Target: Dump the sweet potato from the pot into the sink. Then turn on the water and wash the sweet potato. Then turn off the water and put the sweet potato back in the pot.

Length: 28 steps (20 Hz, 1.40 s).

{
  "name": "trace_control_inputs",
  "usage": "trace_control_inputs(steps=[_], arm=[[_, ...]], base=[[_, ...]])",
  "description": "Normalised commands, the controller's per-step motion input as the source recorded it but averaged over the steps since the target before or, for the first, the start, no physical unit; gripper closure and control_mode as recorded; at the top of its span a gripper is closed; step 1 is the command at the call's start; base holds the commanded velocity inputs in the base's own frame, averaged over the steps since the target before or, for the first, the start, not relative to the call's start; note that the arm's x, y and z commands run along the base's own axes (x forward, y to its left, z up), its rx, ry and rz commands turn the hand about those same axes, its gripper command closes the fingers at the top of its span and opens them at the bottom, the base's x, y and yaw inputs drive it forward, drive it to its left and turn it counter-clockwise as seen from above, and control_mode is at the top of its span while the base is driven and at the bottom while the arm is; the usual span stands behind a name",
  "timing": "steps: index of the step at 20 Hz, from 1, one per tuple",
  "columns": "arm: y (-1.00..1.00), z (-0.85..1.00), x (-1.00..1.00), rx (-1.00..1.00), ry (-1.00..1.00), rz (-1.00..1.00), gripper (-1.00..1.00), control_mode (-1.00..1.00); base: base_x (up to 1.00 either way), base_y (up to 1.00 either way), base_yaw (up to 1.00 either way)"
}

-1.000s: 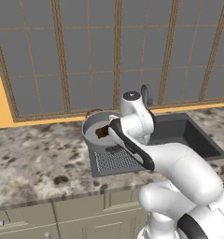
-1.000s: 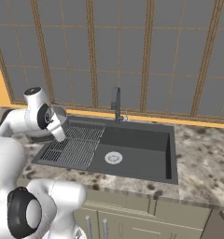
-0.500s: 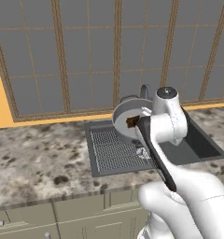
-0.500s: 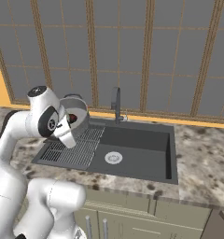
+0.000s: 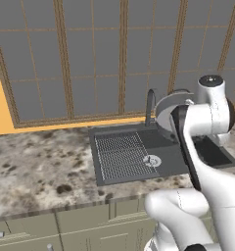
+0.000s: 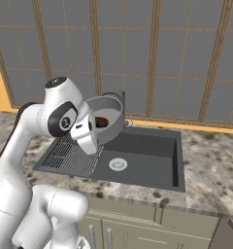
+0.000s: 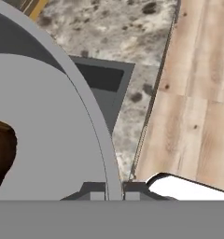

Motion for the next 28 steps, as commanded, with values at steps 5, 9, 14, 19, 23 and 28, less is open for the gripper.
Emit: trace_control_inputs(steps=[5, 9, 14, 19, 23, 28], arm=[[-0.95, 0.57, -0.32, 0.0, 0.09, -0.21, 1.0, -1.0], [-0.87, 0.21, 0.04, 0.0, 0.03, -0.07, 1.0, -1.0], [-0.64, 0.0, 0.44, 0.0, 0.0, 0.05, 1.0, -1.0], [-0.55, -0.02, 0.67, 0.0, 0.01, 0.11, 1.0, -1.0], [-0.31, -0.13, 0.73, -0.04, 0.03, 0.12, 1.0, -1.0], [-0.2, -0.19, 0.57, -0.06, 0.0, 0.04, 1.0, -1.0]], base=[[0.0, 0.0, 0.0], [0.0, 0.0, 0.0], [0.0, 0.0, 0.0], [0.0, 0.0, 0.0], [0.0, 0.0, 0.0], [0.0, 0.0, 0.0]])
